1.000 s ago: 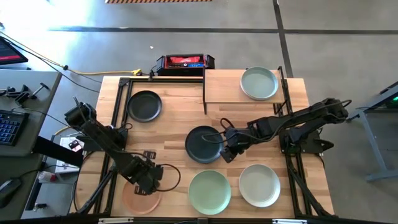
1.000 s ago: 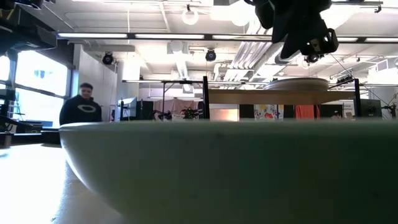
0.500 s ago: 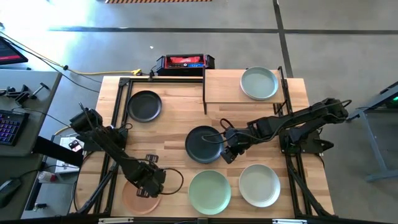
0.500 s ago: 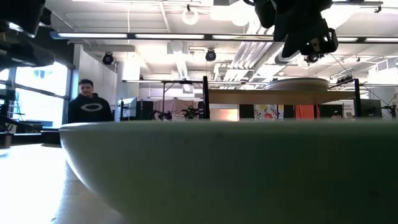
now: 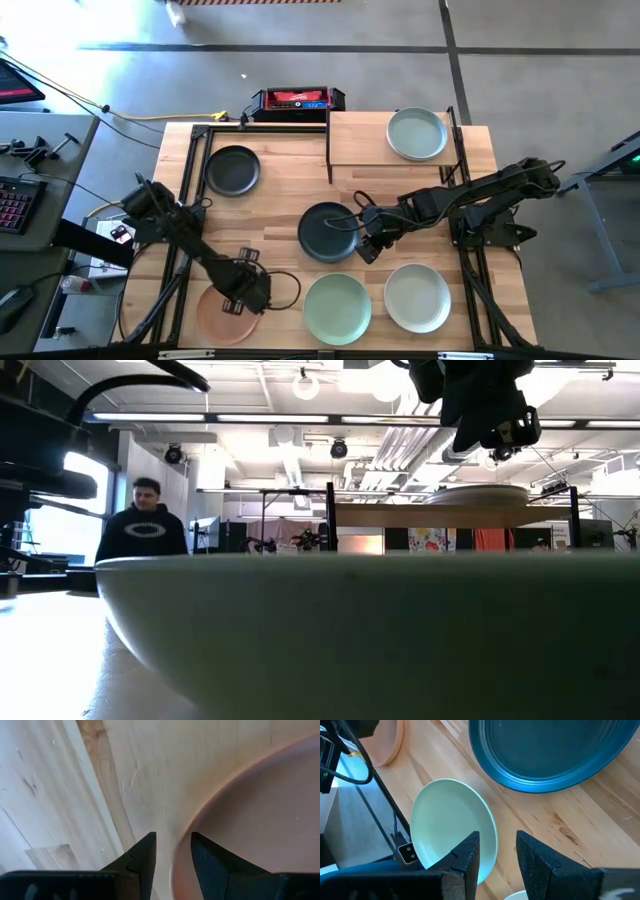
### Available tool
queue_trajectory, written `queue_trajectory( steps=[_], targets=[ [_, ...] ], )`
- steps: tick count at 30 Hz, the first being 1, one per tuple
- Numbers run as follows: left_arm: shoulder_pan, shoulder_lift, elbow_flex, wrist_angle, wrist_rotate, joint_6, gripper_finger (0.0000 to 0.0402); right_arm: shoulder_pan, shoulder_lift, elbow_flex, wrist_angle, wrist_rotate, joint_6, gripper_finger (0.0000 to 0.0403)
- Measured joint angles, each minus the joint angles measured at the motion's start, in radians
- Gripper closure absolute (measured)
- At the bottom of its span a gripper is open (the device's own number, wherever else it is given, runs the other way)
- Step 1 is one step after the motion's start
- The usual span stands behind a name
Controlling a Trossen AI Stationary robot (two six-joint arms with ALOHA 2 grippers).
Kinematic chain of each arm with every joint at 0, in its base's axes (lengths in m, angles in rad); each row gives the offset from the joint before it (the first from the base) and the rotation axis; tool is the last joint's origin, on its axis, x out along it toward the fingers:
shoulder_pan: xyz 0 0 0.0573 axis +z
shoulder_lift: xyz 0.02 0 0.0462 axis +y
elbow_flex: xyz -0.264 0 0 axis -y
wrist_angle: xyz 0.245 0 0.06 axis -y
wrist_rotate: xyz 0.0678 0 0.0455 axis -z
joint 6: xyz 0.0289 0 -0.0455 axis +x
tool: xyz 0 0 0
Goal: Place and stack plates onto a shelf
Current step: Stack the brown plate on top of the blue plate on the shelf
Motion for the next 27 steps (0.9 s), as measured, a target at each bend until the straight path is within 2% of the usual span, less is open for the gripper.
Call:
queue_trajectory(
  steps=[8,18,27],
  targets=[
    [0.007,0.003,0.000,0.070,0.023,0.063,0.0301,0.000,0.000,0.000,0.000,0.000,0.000,0.0295],
    [0.018,0.003,0.001,0.065,0.029,0.066,0.0392,0.000,0.000,0.000,0.000,0.001,0.008,0.0295],
    [0.019,-0.005,0.002,-0.015,0.031,0.070,0.0397,0.000,0.000,0.000,0.003,0.001,0.008,0.0295]
  ],
)
